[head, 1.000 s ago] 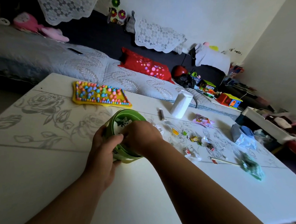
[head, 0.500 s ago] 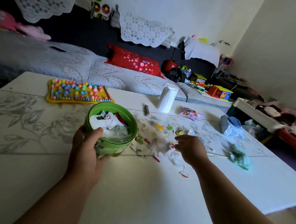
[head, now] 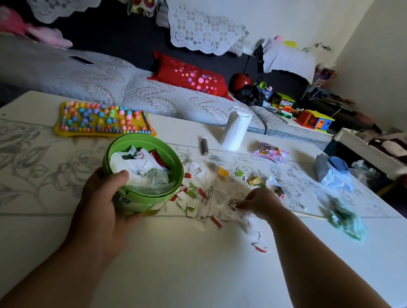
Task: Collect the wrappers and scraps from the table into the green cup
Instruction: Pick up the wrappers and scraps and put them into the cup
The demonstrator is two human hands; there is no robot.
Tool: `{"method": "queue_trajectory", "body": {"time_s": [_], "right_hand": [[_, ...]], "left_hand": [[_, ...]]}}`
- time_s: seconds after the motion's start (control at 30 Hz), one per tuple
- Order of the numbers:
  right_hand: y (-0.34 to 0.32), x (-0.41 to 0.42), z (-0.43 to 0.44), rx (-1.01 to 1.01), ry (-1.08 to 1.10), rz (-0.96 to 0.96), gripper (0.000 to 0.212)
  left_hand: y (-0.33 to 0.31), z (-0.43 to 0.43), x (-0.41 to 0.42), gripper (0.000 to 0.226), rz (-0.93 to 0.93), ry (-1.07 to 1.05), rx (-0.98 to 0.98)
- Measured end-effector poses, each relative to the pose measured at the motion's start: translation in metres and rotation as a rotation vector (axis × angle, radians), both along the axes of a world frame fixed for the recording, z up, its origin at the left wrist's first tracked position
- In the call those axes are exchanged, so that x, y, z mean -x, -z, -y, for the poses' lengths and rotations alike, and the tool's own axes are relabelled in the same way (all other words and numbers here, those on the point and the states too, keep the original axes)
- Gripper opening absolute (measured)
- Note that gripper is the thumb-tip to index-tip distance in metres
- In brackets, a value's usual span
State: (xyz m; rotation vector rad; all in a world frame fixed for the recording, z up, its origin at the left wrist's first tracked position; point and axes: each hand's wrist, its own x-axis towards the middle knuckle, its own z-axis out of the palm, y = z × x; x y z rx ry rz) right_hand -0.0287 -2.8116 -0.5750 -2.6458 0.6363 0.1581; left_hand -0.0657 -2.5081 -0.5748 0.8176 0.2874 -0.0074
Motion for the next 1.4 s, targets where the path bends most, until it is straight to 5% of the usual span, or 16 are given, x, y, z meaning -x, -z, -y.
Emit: {"method": "queue_trajectory", "body": {"time_s": [0.3,0.5,0.63,0.77,0.93,1.0,1.13,1.4], "right_hand": [[-0.012,0.013,-0.018,0.081,-0.090,-0.045,0.014],[-0.056,0.026,-0.036,-0.252,-0.003,0.408,0.016],[-0.084,0.015,-0.054,-0.514,0.024,0.540,0.022],[-0.078,-0.006,-0.078,-0.475,0.017,0.386,0.013],[-0.023,-0.030,-0.088,-0.171,-0.041,0.079,0.052],[-0.007,-0.036,-0.085,-0.055,-0.051,-0.004,0.050],[-0.001,-0.044,-0.081,0.046,-0.060,-0.060,0.034],[-0.001,-0.036,-0.074,-0.015,-0.067,0.012,0.055]], "left_hand": [[-0.007,-0.006,0.005,0.039,0.012,-0.005,0.008],[-0.010,-0.017,0.008,0.036,0.021,-0.019,0.011],[-0.009,-0.028,0.007,0.042,0.008,-0.030,0.016],[-0.009,-0.037,0.003,0.040,0.014,-0.048,0.020],[-0.008,-0.039,0.001,0.043,0.006,-0.061,0.043],[-0.008,-0.039,0.001,0.043,0.007,-0.055,0.048],[-0.006,-0.041,-0.001,0.042,-0.003,-0.046,0.058],[-0.008,-0.043,0.002,0.045,0.017,-0.035,0.048]]}}
